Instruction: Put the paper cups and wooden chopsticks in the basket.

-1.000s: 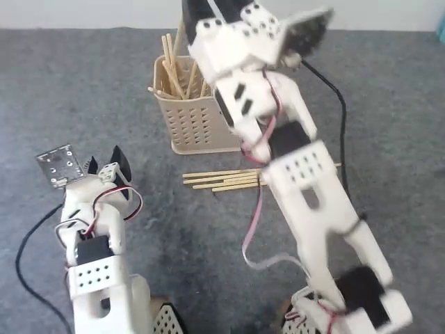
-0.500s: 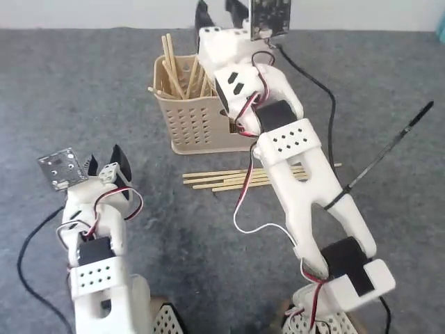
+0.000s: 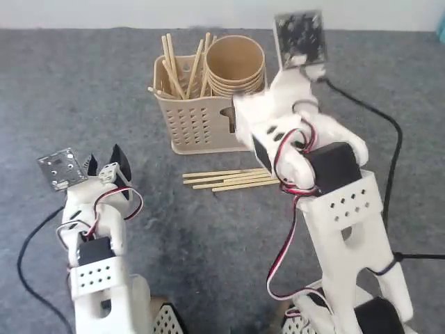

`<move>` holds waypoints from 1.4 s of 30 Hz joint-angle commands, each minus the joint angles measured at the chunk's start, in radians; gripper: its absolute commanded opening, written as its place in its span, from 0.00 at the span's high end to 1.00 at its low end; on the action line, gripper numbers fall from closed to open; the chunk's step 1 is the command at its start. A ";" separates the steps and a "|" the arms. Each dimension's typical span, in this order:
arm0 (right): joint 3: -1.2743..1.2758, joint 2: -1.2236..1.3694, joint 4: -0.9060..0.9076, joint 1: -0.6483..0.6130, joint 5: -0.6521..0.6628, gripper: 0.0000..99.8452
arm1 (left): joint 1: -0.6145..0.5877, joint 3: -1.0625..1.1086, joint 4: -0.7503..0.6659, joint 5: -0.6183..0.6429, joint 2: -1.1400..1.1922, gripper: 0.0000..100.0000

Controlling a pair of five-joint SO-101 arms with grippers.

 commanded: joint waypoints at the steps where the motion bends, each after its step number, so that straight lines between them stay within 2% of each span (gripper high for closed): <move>1: 0.097 -0.041 0.111 0.001 -0.008 0.79 | 0.000 -0.007 -0.035 0.005 -0.028 0.82; 5: 0.308 -0.050 0.070 0.001 -0.008 0.79 | 0.000 -0.005 -0.035 0.005 -0.028 0.82; 12: 0.660 -0.042 -0.211 0.001 -0.008 0.79 | 0.000 -0.005 -0.035 0.005 -0.026 0.82; 18: 0.898 -0.041 -0.532 0.007 0.196 0.79 | 0.000 -0.004 -0.035 0.005 -0.025 0.82; 22: 1.007 -0.039 -0.725 0.053 0.255 0.79 | 0.000 -0.004 -0.035 0.005 -0.023 0.82; 27: 1.025 0.010 -0.839 0.130 0.256 0.79 | 0.000 -0.004 -0.035 0.005 -0.023 0.82; 32: 0.961 0.225 -0.928 0.159 0.330 0.79 | -0.002 -0.004 -0.035 0.005 -0.023 0.82; 36: 0.835 0.381 -0.906 0.170 0.345 0.79 | -0.003 -0.004 -0.035 0.005 -0.025 0.82; 42: 0.763 0.450 -0.888 0.182 0.342 0.79 | -0.003 -0.004 -0.035 0.005 -0.025 0.82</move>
